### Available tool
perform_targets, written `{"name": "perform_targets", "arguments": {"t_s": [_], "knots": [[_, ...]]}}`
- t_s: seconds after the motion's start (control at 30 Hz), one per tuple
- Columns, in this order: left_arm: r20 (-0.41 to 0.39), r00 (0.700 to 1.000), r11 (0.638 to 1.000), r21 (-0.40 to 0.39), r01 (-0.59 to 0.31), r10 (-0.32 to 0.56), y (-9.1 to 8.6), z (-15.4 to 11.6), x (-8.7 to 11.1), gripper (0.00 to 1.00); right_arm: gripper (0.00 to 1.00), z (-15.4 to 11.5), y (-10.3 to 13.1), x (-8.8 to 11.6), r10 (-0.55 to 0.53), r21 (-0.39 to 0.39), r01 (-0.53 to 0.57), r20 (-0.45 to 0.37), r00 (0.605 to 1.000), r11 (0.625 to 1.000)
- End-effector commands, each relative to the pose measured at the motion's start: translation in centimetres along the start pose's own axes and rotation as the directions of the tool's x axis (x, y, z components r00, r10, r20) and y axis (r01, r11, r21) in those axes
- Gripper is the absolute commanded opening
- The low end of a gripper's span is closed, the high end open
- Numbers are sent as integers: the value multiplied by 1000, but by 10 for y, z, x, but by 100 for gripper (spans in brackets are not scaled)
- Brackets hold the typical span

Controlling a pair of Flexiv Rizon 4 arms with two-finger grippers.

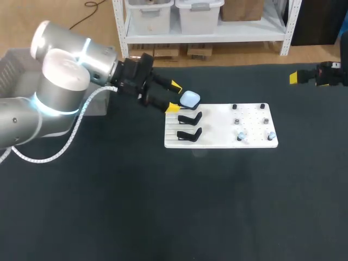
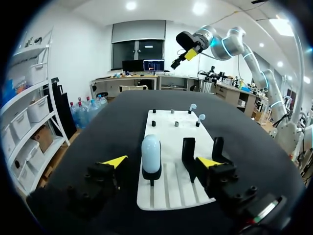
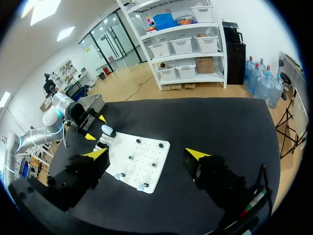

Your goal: Pick up each earbud case from the left stands, insert the matching earbuds, close the lid, and place the case in the box.

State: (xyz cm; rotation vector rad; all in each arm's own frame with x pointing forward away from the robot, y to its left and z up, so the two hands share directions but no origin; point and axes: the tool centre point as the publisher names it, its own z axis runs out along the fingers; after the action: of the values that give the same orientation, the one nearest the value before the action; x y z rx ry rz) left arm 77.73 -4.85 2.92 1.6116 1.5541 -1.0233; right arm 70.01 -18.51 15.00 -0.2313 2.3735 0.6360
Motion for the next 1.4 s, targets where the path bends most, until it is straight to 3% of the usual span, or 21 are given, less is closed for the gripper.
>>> {"name": "perform_targets", "arguments": {"t_s": [0.03, 1.17, 1.4], "knots": [[-1, 1000, 1000, 11, 4, -4, 8, 5, 2, 85, 100, 0, 0, 0, 0, 0, 0, 0, 1000, 1000], [13, 1000, 999, 23, 22, -22, 14, 21, 4, 73, 100, 0, 0, 0, 0, 0, 0, 0, 1000, 1000], [19, 1000, 1000, 21, 16, -17, 13, 25, 0, 66, 100, 0, 0, 0, 0, 0, 0, 0, 1000, 1000]]}}
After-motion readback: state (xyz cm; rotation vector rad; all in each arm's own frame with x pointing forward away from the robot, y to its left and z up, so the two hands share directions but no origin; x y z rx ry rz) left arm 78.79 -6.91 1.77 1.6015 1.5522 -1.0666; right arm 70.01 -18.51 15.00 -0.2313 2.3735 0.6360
